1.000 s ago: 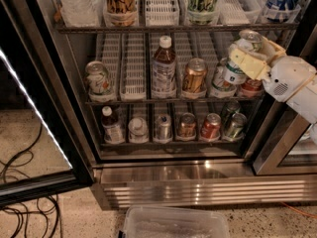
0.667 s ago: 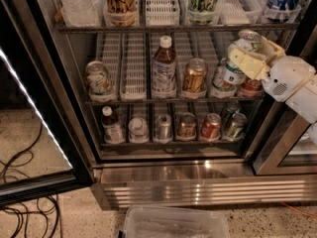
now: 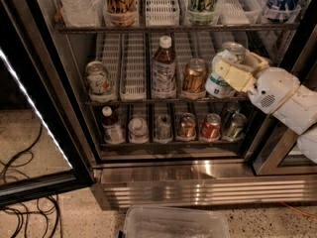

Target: Pick 7up can from middle shelf of fridge

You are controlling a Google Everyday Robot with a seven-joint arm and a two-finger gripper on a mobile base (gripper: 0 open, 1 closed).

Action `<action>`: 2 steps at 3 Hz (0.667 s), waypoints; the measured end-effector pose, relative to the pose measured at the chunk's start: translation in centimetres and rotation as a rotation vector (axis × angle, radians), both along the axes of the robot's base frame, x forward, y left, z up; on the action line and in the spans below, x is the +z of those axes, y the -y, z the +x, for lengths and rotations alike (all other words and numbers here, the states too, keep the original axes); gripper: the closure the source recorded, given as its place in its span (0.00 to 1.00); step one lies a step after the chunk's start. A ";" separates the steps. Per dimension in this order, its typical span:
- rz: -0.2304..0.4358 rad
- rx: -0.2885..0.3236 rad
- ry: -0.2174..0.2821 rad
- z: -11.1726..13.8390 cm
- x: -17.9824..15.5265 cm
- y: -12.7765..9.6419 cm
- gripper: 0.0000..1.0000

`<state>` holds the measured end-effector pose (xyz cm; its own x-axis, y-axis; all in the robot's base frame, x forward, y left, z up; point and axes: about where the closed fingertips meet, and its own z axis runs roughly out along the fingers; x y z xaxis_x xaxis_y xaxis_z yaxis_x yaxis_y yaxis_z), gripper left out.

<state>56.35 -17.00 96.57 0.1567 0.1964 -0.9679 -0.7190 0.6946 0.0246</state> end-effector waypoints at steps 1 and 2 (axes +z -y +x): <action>0.041 0.090 -0.021 -1.3 0.1 -2.7 1.00; 0.065 0.200 -0.022 -2.6 1.5 -5.5 1.00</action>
Offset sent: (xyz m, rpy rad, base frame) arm -0.0427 0.0811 0.0254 0.1028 0.0463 0.3323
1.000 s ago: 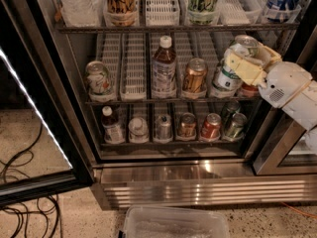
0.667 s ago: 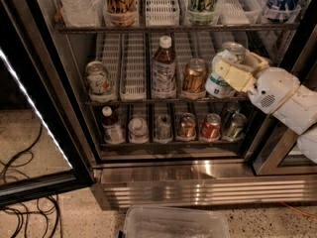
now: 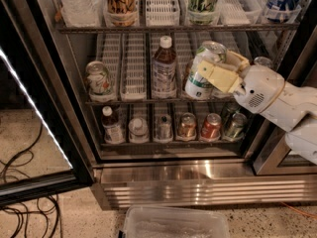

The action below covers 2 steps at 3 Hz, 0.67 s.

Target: Pick 7up can from middle shelf of fridge

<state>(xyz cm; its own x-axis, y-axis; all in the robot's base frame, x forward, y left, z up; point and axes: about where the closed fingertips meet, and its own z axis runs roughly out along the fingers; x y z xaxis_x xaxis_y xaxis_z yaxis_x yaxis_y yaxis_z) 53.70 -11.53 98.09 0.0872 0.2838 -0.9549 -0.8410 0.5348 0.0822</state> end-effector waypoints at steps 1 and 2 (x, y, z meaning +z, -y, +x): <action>-0.016 0.127 0.012 -1.6 1.7 -1.7 1.00; -0.049 0.236 0.028 -3.6 2.9 -2.3 1.00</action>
Offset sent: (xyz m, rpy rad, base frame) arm -0.0589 0.0235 0.0353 -0.0760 -0.0137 0.3698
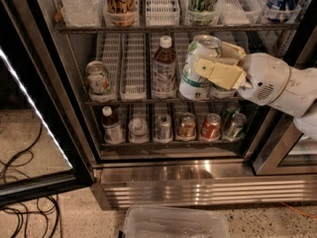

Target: Pick 7up can from middle shelf of fridge

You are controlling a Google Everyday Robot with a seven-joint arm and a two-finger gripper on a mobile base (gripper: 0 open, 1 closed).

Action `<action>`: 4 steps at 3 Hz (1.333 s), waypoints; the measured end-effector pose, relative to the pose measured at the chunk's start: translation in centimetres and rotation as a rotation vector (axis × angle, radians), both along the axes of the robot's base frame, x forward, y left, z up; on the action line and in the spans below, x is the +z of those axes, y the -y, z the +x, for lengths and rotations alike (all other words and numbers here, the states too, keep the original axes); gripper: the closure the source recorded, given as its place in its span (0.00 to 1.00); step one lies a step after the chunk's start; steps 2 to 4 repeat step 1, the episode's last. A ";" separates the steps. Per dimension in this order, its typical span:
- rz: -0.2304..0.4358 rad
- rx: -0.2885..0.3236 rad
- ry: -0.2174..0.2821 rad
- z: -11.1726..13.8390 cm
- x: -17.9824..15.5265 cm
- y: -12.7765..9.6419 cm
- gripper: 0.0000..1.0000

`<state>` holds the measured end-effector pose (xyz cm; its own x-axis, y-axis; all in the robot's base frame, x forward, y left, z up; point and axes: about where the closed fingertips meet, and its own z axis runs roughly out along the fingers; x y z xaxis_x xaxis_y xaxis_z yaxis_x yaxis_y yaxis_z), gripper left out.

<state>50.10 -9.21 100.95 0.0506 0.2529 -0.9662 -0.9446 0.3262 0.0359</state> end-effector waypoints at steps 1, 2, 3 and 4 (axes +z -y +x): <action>-0.005 0.005 0.014 -0.2 0.2 -0.3 1.00; -0.005 0.005 0.014 -0.2 0.2 -0.3 1.00; -0.005 0.005 0.014 -0.2 0.2 -0.3 1.00; -0.005 0.005 0.014 -0.2 0.2 -0.3 1.00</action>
Offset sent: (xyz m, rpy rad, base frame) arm 0.0000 0.0000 0.0000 0.0000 0.0000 0.0000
